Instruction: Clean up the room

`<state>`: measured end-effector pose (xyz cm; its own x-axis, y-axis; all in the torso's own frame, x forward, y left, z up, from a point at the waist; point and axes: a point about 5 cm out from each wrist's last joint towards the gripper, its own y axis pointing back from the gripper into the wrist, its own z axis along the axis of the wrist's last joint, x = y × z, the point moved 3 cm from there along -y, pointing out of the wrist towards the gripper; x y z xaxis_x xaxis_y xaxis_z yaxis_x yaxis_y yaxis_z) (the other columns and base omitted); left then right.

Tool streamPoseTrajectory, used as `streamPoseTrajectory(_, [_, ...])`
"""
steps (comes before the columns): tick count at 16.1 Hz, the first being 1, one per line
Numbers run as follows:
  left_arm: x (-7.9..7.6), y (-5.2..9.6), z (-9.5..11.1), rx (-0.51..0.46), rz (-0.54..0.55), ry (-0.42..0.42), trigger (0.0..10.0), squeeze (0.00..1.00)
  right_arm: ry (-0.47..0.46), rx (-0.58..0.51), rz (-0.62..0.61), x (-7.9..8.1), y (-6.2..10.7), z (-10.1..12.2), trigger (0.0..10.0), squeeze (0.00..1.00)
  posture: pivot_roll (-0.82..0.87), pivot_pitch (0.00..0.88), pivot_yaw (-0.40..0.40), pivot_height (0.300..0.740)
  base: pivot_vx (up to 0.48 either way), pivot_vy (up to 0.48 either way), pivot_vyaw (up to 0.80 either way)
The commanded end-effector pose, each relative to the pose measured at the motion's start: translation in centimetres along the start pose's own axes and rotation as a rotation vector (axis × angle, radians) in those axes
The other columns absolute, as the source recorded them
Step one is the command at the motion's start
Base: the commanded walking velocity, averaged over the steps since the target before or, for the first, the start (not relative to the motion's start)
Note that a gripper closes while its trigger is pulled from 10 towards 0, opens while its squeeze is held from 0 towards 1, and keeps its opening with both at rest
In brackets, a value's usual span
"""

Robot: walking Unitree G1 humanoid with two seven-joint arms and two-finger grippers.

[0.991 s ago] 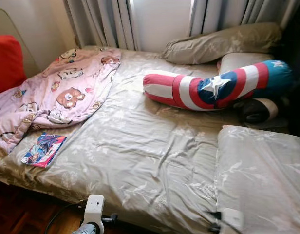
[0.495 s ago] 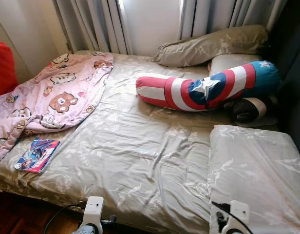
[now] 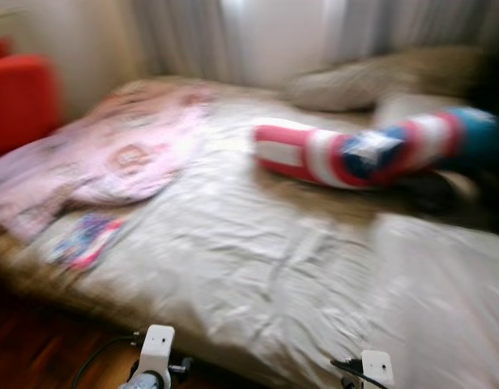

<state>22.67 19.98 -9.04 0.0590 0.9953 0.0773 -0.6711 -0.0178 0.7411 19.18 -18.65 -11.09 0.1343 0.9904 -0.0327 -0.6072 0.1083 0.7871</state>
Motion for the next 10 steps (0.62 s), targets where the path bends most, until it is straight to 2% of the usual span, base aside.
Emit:
streamPoseTrajectory(1, [-0.07, 0.0, -0.15, 0.008, 0.0, -0.002, 10.0, 0.0, -0.015, 0.018, -0.01, -0.13, 0.13, -0.6, 10.0, 0.0, 0.02, 0.0, 0.026, 0.74, 0.0, 0.0, 0.0])
streamPoseTrajectory(3, [-0.2, 0.01, -0.23, 0.014, -0.011, -0.043, 10.0, 0.0, -0.031, 0.006, -0.01, -0.13, 0.09, -0.34, 10.0, 0.0, 0.02, 0.0, 0.027, 0.74, 0.0, 0.0, 0.0])
streamPoseTrajectory(10, [-0.19, 0.03, -0.32, 0.015, -0.005, -0.034, 10.0, 0.0, -0.034, 0.018, 0.001, 0.11, 0.15, -0.7, 10.0, 0.0, 0.02, 0.0, 0.026, 0.74, 0.0, 0.367, 0.0])
